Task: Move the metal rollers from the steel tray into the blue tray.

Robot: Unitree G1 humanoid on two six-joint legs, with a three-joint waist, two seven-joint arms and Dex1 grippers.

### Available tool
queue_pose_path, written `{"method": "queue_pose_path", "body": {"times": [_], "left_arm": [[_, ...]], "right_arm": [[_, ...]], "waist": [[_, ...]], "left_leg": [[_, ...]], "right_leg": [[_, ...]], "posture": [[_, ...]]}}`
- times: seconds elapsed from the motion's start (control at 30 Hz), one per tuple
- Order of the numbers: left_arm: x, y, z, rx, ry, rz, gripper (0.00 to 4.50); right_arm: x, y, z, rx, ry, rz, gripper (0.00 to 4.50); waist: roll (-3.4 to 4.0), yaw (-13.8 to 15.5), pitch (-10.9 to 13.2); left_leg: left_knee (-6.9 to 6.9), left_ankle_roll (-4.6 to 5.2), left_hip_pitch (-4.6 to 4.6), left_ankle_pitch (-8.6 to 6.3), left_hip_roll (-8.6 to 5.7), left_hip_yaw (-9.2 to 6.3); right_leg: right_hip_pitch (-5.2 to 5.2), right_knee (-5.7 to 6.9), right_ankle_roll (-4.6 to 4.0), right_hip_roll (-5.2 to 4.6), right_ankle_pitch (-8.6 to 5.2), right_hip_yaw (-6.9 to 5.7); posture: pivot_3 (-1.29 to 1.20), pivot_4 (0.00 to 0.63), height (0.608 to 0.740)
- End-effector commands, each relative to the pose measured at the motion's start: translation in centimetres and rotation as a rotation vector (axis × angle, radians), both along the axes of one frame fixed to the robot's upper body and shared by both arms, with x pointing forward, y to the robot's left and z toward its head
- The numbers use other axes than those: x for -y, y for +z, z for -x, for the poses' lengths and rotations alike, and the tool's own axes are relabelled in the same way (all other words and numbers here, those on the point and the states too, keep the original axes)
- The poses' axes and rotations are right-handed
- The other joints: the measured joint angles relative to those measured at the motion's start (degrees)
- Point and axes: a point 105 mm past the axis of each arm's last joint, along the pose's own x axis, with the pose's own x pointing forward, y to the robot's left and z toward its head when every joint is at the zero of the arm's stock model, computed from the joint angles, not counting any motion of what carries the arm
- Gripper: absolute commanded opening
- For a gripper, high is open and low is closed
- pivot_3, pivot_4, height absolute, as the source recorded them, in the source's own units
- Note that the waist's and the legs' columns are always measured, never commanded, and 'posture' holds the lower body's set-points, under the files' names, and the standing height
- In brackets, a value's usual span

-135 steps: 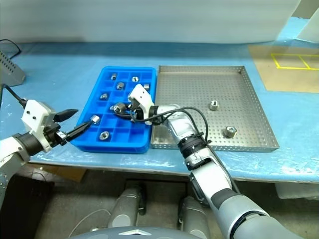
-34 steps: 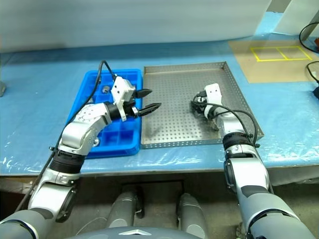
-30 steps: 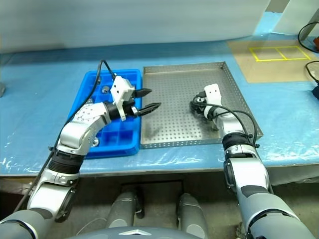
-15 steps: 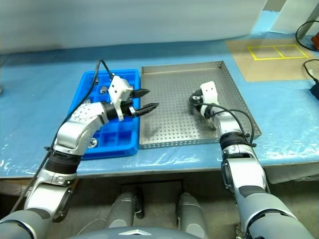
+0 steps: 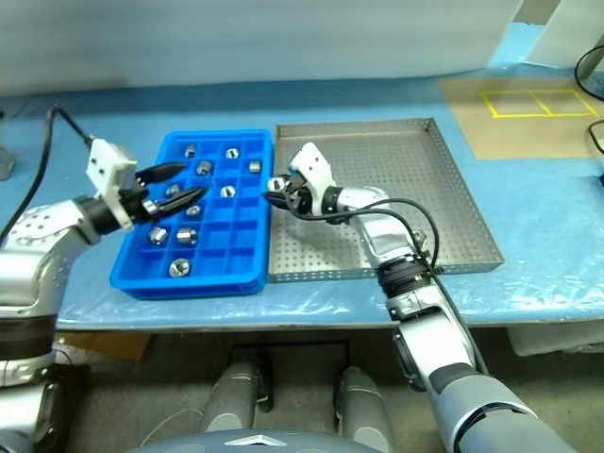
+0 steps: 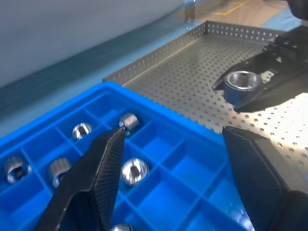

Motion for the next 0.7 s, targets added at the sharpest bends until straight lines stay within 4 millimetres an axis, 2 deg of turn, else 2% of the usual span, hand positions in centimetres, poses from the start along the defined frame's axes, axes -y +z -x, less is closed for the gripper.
{"method": "queue_pose_path", "body": {"times": [0.03,0.2,0.4,0.63,0.67,0.7], "left_arm": [[-0.3,1.3,1.4,0.049,0.026,-0.025,3.43],[-0.6,1.0,2.3,0.045,0.093,-0.012,3.43],[-0.4,0.8,2.6,0.039,0.115,-0.007,3.43],[0.2,0.8,2.2,0.039,0.102,-0.005,3.43],[0.3,0.8,2.1,0.039,0.097,-0.005,3.43],[0.5,0.8,2.0,0.038,0.090,-0.003,3.43]], "right_arm": [[-1.4,1.2,-0.8,0.053,-0.003,-0.022,1.70],[-3.1,0.2,-1.0,0.014,0.023,-0.031,1.70],[-3.9,-1.1,-2.0,-0.018,-0.030,-0.022,1.70],[-2.3,-2.1,-3.9,-0.029,-0.185,-0.015,1.70],[-2.1,-2.1,-3.9,-0.031,-0.185,-0.020,2.43],[-1.9,-2.0,-3.9,-0.031,-0.181,-0.026,2.75]], "waist": [[0.01,0.8,0.0],[0.00,1.8,0.0],[0.00,2.2,0.0],[-0.01,2.4,0.0],[-0.02,2.5,0.0],[-0.02,2.6,0.0]], "left_leg": [[-0.03,-0.03,0.02,0.02,0.01,0.00],[-0.07,-0.06,0.02,0.03,-0.01,-0.01],[-0.11,-0.08,0.02,0.04,0.01,-0.01],[-0.12,-0.12,0.08,0.06,0.01,-0.02],[-0.12,-0.12,0.08,0.06,0.00,-0.02],[-0.12,-0.12,0.08,0.06,-0.01,-0.02]], "right_leg": [[-0.01,0.01,0.00,0.00,0.00,0.00],[0.00,0.00,0.00,-0.01,-0.01,-0.02],[-0.04,0.00,0.00,0.00,-0.01,-0.01],[-0.02,0.04,0.00,0.00,-0.01,-0.01],[-0.02,0.04,0.00,0.00,-0.01,-0.01],[0.00,0.04,0.01,-0.01,-0.01,-0.01]], "posture": [[0.19,0.150,0.740],[0.24,0.150,0.740],[0.26,0.150,0.740],[0.23,0.150,0.740],[0.23,0.150,0.740],[0.22,0.150,0.740]]}}
